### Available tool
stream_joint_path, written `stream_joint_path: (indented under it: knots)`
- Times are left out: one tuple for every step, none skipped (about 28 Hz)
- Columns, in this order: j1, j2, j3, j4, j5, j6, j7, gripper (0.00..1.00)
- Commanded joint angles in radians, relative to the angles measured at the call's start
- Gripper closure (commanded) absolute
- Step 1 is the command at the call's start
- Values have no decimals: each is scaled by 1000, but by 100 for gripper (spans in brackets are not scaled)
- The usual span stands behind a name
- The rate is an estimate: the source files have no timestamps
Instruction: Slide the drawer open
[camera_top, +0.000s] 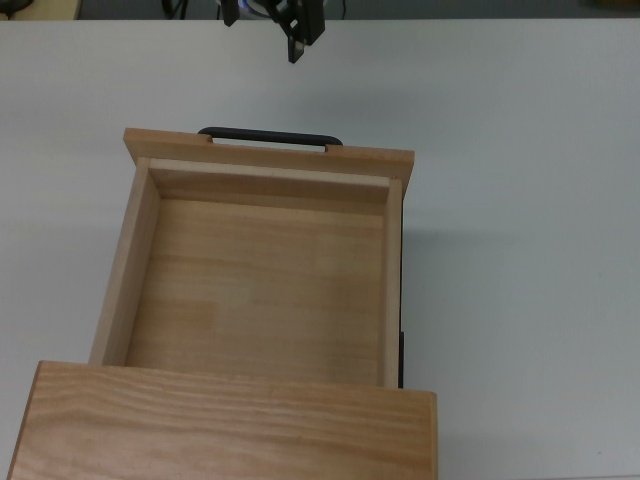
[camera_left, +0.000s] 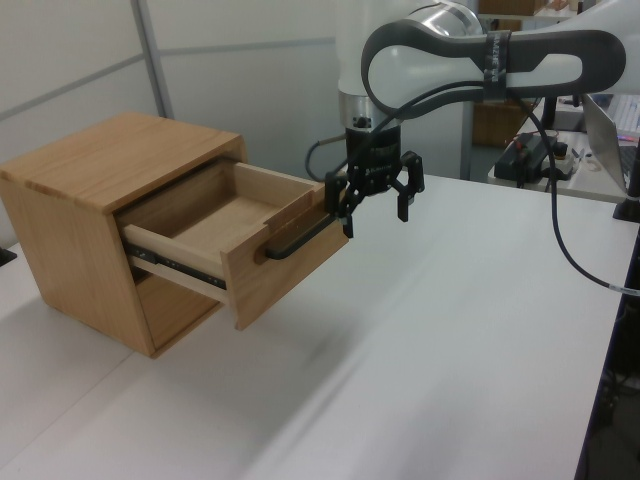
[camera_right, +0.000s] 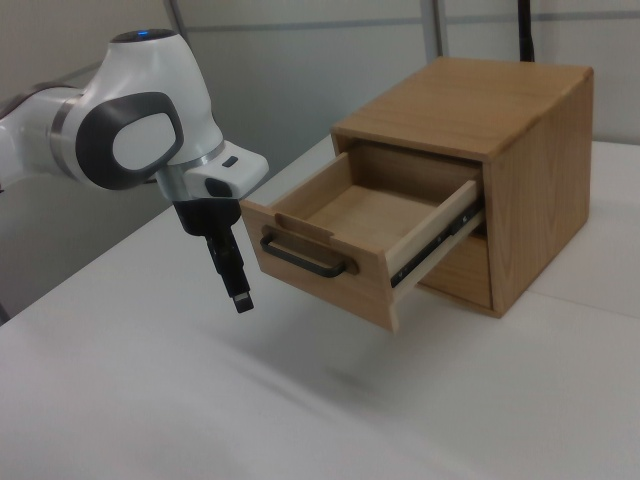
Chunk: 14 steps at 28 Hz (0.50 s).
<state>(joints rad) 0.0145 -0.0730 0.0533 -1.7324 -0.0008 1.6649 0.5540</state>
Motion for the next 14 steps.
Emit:
stream_joint_path:
  knots:
    - [7,-1,-4,8,-16,-33,-210,0]
    - [7,1,-4,8,-16,-33,-241,0]
    - [7,1,-4,8,-16,-33,-255,0]
    - [7,2,-4,8,-16,-31,-265,0]
    - [5,2,-4,8,-16,-31,-279,0]
    - [5,2,-4,8,-19,-30,-298,0]
    - [5,4,-4,8,-30,-25,-346,0]
    - [5,4,-6,8,-39,-25,-373,0]
    - [5,4,-4,10,-47,-24,-397,0]
    - [5,4,-4,10,-51,-24,-416,0]
    - [5,2,-4,10,-53,-22,-430,0]
    - [5,4,-4,10,-56,-22,-443,0]
    - [5,4,-4,10,-56,-22,-448,0]
    - [5,4,-4,10,-56,-20,-451,0]
